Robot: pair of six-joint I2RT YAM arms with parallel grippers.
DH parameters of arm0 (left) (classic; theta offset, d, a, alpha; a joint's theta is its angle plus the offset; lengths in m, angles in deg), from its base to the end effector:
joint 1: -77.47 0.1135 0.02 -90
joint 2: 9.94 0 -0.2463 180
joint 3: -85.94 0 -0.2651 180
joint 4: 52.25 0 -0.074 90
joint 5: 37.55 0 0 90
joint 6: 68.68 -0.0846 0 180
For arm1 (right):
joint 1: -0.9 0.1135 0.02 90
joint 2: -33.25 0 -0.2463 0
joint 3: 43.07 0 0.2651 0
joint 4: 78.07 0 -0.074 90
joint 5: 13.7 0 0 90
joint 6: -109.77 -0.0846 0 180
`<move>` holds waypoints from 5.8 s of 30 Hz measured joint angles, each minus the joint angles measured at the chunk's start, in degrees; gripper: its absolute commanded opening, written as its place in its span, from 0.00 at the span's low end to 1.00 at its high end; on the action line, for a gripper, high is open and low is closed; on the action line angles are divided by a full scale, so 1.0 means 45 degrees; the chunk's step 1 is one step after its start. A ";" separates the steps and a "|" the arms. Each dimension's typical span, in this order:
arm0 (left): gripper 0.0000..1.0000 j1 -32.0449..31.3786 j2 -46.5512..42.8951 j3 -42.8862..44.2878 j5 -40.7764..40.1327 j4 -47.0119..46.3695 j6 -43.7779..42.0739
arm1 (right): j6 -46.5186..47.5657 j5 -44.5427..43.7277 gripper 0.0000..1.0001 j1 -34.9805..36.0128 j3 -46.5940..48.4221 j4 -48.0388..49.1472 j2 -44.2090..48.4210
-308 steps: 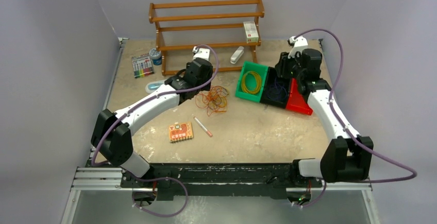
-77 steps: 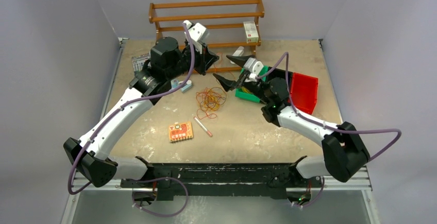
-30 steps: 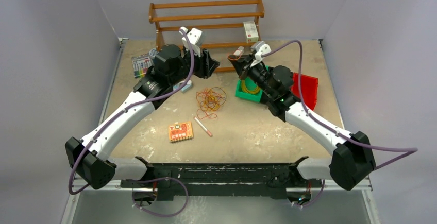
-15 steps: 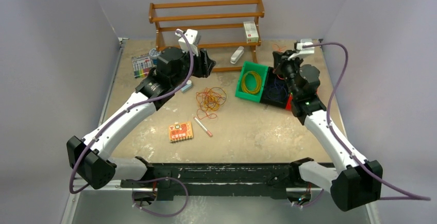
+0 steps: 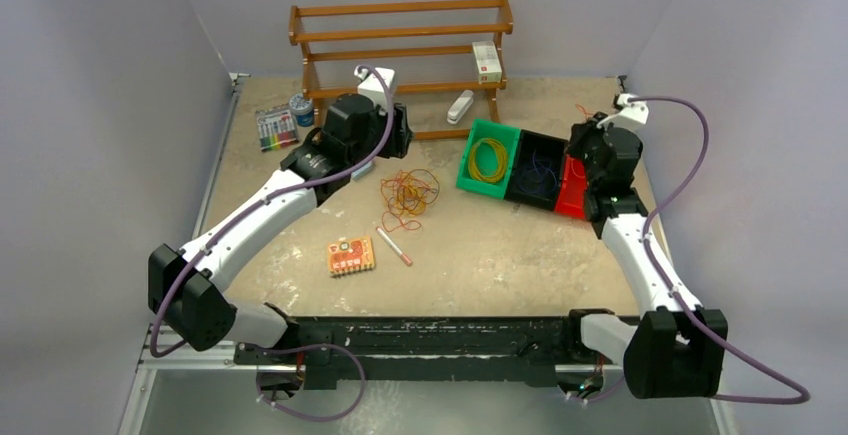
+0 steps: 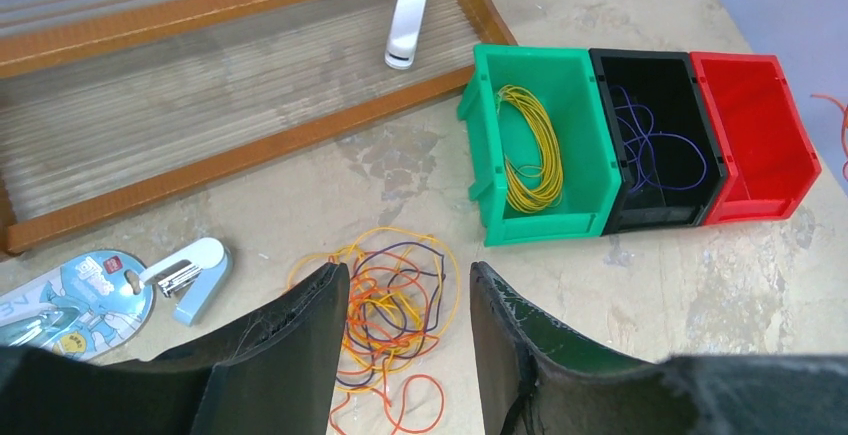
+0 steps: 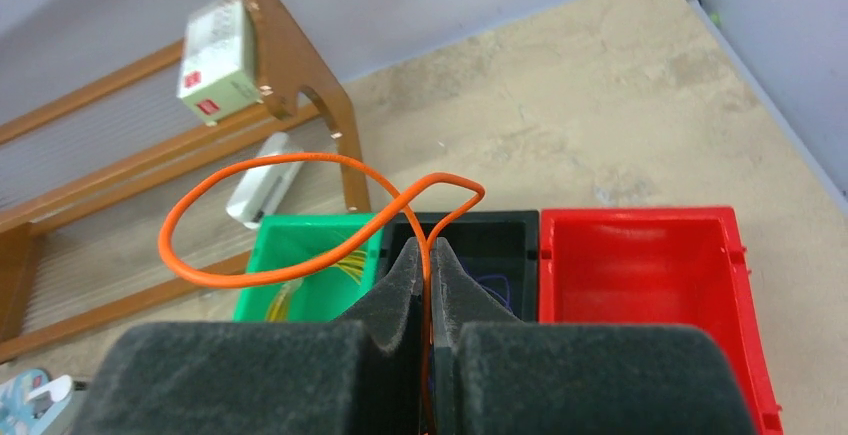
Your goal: Untangle the cables
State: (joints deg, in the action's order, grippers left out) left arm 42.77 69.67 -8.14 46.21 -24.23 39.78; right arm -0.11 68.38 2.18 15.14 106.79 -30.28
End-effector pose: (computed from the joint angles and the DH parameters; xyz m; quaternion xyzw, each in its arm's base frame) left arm 0.3225 -0.2122 0.3264 0.0865 0.8224 -0.2105 0.5214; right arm 0.3321 -0.0042 0.3081 0.1625 0.6911 0.0808 0.6996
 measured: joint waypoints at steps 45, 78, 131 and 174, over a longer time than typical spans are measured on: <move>0.47 0.0850 0.0000 -0.0083 0.0058 0.0180 -0.0112 | -0.2909 -0.1141 0.42 -0.1802 -0.2127 0.2419 -0.2613; 0.44 0.0971 0.3725 -0.0073 0.0029 0.1054 0.1438 | -0.0282 0.5382 0.47 0.1195 -0.0733 0.1705 -0.2220; 0.00 0.0971 0.0758 -0.0500 0.0612 -0.0228 0.1277 | 0.1341 0.6198 0.65 0.3764 -0.0928 0.4532 -0.2045; 0.00 0.0971 -0.0709 -0.0350 0.4197 -0.0544 0.0777 | 0.4153 0.6669 0.69 0.7883 0.0102 1.3362 -0.7514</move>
State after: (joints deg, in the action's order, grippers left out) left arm 47.14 66.48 -9.71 65.09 -26.67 43.28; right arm 18.58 98.39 37.66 15.59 166.91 -64.09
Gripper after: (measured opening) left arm 0.009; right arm 0.703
